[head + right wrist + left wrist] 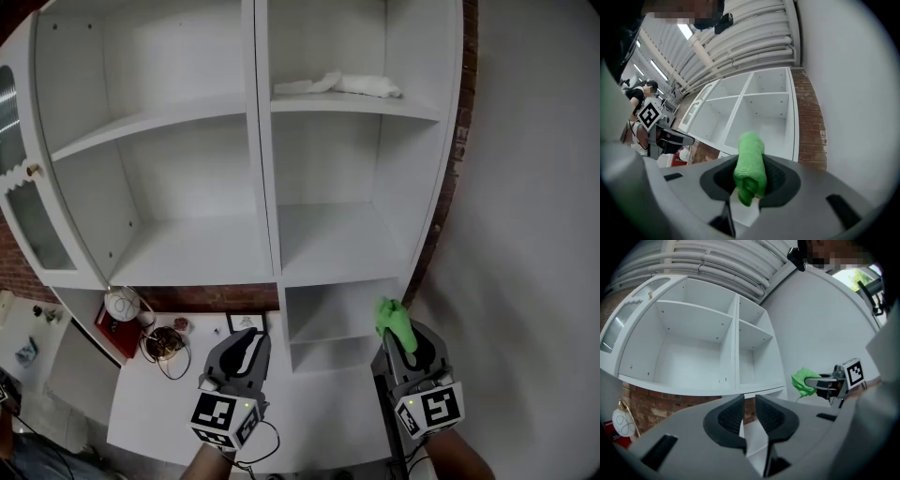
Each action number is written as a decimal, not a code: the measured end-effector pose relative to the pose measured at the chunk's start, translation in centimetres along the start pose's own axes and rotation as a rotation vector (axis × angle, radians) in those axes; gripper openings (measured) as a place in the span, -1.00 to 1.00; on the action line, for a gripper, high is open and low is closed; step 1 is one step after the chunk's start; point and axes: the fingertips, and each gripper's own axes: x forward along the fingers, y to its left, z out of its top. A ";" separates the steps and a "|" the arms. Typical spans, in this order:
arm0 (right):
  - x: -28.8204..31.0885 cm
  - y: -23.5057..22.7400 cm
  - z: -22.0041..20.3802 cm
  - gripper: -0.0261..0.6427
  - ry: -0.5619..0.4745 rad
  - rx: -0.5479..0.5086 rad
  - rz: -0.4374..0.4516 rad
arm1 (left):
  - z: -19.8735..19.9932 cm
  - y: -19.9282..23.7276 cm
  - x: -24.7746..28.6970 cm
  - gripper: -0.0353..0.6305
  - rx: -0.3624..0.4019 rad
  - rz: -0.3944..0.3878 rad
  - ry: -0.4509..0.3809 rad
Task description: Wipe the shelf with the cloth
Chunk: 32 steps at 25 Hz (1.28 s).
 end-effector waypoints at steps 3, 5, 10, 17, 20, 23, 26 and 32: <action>-0.5 -0.4 -0.4 -0.61 -0.007 0.042 -0.026 | 0.2 -0.2 -0.2 -0.68 0.006 0.003 -0.008; -0.6 -0.7 -0.4 -0.61 -0.015 0.056 -0.042 | 0.4 -0.2 -0.3 -0.68 0.012 0.010 -0.013; -0.8 -0.9 -0.3 -0.61 -0.022 0.071 -0.063 | 0.5 0.2 -0.5 -0.68 0.017 0.023 -0.020; -0.8 -1.0 0.3 -0.61 -0.031 0.067 -0.069 | 0.8 0.5 -0.5 -0.68 0.014 0.022 -0.030; -0.7 -0.9 0.5 -0.61 -0.027 0.066 -0.064 | 0.7 0.5 -0.4 -0.68 0.009 0.019 -0.026; -0.6 -0.7 0.6 -0.61 -0.026 0.060 -0.059 | 0.6 0.5 -0.3 -0.68 0.007 0.017 -0.026; -0.5 -0.5 0.6 -0.61 -0.026 0.051 -0.054 | 0.5 0.5 -0.2 -0.68 0.005 0.016 -0.026; -0.3 -0.5 0.4 -0.61 -0.029 0.053 -0.045 | 0.3 0.6 0.1 -0.68 0.002 0.020 -0.023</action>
